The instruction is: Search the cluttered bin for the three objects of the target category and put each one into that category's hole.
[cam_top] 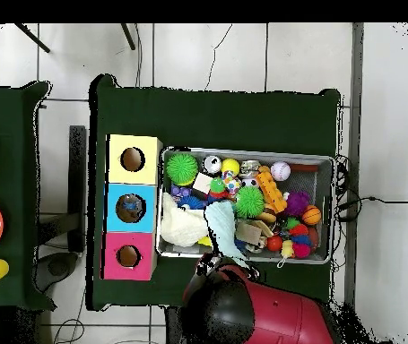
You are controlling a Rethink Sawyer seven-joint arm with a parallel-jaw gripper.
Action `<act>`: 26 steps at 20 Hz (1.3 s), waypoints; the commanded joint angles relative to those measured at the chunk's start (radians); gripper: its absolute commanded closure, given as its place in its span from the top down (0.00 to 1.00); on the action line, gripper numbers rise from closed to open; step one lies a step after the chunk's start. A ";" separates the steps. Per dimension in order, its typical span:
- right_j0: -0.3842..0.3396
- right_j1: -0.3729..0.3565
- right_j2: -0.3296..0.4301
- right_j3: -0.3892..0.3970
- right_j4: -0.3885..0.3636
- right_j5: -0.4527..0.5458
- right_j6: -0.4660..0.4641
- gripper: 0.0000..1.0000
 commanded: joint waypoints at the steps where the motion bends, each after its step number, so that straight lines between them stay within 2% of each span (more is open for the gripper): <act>1: 0.015 0.004 0.004 0.037 0.038 0.077 0.115 0.00; 9: 0.088 0.048 -0.006 0.067 0.057 -0.014 0.205 0.00; 14: 0.107 0.104 0.000 0.069 0.081 -0.077 0.214 0.00; 22: 0.162 0.134 -0.039 0.041 0.068 -0.084 0.233 0.00; 26: 0.193 0.206 -0.056 0.034 0.054 -0.177 0.250 0.00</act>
